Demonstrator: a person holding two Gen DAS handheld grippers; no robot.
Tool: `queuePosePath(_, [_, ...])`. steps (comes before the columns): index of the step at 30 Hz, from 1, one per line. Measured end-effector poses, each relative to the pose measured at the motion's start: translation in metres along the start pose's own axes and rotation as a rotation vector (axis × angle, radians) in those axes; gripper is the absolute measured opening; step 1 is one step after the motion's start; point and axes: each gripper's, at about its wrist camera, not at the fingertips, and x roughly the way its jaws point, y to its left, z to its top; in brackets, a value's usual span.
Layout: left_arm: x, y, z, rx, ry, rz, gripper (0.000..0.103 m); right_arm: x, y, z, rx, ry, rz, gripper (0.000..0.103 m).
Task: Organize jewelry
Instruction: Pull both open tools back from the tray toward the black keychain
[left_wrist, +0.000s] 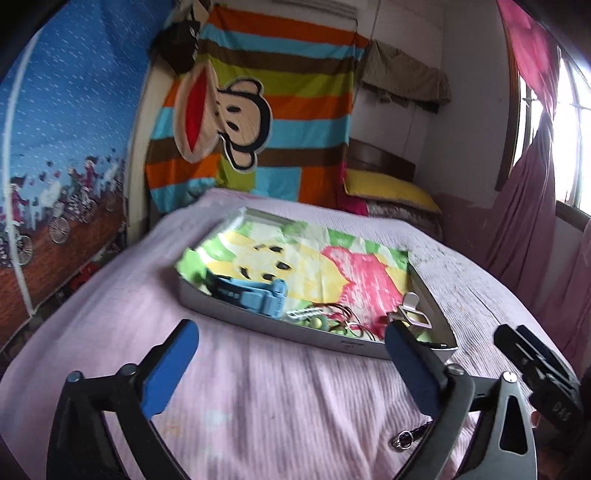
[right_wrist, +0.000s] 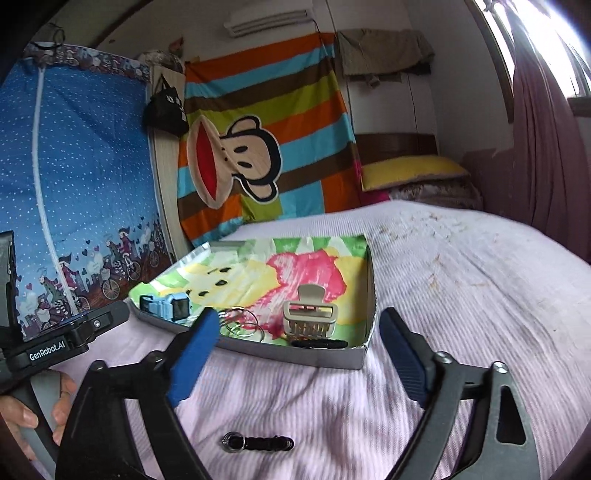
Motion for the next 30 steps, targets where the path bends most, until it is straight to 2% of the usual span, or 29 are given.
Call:
queuePosePath(7, [-0.025, 0.003, -0.016, 0.031, -0.049, 0.019, 0.103, -0.024, 0.000, -0.010, -0.006, -0.036, 0.027, 0.101])
queuePosePath(13, [-0.038, 0.004, -0.033, 0.030, -0.053, 0.009, 0.103, -0.040, 0.001, -0.016, -0.041, -0.023, 0.004, 0.101])
queuePosePath(22, [-0.047, -0.002, -0.049, 0.038, -0.041, -0.019, 0.103, -0.056, -0.004, -0.019, -0.121, 0.033, -0.084, 0.101])
queuePosePath(30, [-0.041, -0.013, -0.058, 0.095, 0.014, -0.043, 0.103, -0.059, -0.009, -0.021, -0.152, 0.124, -0.142, 0.101])
